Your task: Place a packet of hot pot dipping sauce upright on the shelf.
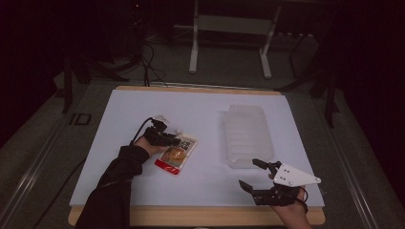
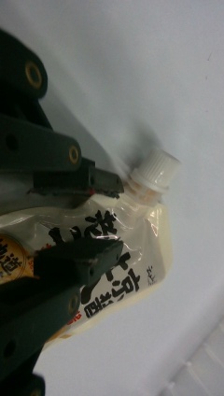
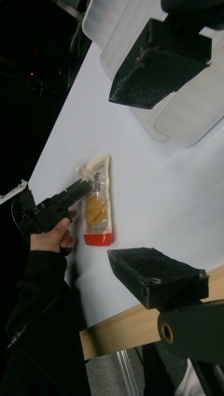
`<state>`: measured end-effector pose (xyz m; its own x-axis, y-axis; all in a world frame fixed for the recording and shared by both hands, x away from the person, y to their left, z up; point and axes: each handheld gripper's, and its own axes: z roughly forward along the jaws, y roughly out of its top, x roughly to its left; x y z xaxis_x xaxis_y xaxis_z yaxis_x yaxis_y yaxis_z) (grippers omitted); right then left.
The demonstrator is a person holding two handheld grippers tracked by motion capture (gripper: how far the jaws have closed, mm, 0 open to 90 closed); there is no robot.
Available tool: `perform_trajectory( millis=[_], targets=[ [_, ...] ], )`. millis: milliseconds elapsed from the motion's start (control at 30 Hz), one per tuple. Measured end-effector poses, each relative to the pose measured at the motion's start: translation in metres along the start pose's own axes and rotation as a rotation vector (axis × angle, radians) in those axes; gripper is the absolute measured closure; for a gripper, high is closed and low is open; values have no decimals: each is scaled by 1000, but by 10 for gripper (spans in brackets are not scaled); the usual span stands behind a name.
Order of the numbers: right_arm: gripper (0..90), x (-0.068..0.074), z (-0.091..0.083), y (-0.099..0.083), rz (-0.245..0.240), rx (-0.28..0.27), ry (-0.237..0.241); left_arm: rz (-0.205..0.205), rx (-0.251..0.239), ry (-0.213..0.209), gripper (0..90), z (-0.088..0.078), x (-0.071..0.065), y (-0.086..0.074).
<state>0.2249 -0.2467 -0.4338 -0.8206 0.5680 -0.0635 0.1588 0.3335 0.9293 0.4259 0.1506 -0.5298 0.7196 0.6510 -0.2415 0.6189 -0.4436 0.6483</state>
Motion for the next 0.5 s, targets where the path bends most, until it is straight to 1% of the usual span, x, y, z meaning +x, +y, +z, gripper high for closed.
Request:
perform_trajectory(
  millis=[67,100,133,200,233,300,333,400,433,467,500],
  targets=[
    [205,0,0,0,0,-1,-1,12,15,0,769,1,-2,0],
    [205,0,0,0,0,-1,-1,36,20,6,826,1,-5,0],
    [205,0,0,0,1,0,-1,50,23,20,841,1,-8,0],
    [205,-1,0,0,1,0,-1,51,24,27,873,1,-9,1],
    [205,0,0,0,-1,3,-1,57,22,33,892,1,-9,1],
    [205,0,0,0,-2,4,-1,59,20,36,900,1,-10,0],
    [205,0,0,0,-3,4,-1,53,5,36,900,1,-10,-1],
    [205,0,0,0,-3,3,-1,53,5,36,900,1,-10,-1],
    [205,0,-1,0,4,-1,-2,50,-14,33,900,-1,-10,-3],
    [205,0,-1,0,4,-1,-2,50,-14,33,900,-1,-10,-3],
    [204,-1,0,0,7,-1,-1,55,-27,33,900,-3,-11,-2]
  ],
)
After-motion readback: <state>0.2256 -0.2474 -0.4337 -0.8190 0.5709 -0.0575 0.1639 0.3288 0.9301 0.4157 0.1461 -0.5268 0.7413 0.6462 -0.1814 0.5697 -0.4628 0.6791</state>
